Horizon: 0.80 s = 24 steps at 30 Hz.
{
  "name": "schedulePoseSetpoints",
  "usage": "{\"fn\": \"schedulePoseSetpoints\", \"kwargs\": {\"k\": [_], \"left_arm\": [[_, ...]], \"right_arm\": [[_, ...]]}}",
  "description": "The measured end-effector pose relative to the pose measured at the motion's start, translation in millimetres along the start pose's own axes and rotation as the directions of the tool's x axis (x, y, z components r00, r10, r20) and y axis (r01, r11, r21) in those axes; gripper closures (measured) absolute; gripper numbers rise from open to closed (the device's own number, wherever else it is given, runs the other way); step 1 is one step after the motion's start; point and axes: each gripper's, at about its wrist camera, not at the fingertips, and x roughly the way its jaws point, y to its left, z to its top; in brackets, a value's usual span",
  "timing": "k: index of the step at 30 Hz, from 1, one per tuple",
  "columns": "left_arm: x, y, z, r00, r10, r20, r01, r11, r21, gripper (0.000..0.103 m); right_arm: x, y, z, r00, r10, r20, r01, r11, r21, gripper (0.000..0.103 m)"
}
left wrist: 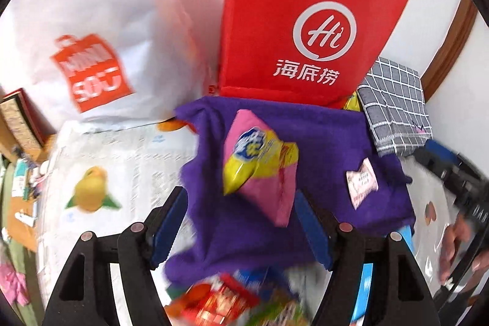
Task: Organize snacks
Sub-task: 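Open both grippers to drop the chip bag and pink packet on the towel, then grasp the panda-print snack bag with the right gripper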
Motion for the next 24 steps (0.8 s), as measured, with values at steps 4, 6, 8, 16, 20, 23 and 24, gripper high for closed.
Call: {"fn": "schedulePoseSetpoints", "kwargs": {"k": [4,6,8,16,20,23,24], "left_arm": [[-31,11,-21,1.0,0.018,0.023,-0.018,1.0,-0.018,0.032],[-45,15,-32,0.999,0.015,0.041,-0.014,0.999,-0.032,0.033],[-59,17,-43,0.999,0.01,0.054,-0.008,0.999,-0.038,0.033],[-98,16,-86,0.995,-0.063,0.082,0.066,0.997,-0.034,0.033],[-107,21,-103,0.994,-0.062,0.094,0.067,0.996,-0.059,0.033],[-112,24,-116,0.994,-0.042,0.105,0.047,0.997,-0.053,0.034],[-113,26,-119,0.993,-0.045,0.107,0.052,0.997,-0.055,0.034]], "right_arm": [[-35,13,-13,0.997,-0.016,0.069,0.017,1.0,-0.012,0.022],[-44,16,-24,0.999,0.017,0.029,-0.017,1.0,-0.016,0.023],[-50,24,-37,1.0,0.004,0.008,-0.003,1.0,-0.024,0.024],[-84,43,-108,0.997,0.035,-0.069,-0.036,0.999,-0.015,0.029],[-95,50,-134,0.995,0.065,-0.069,-0.065,0.998,-0.001,0.029],[-95,57,-149,0.994,0.073,-0.085,-0.074,0.997,-0.014,0.029],[-95,60,-153,0.994,0.073,-0.087,-0.075,0.997,-0.019,0.029]]}}
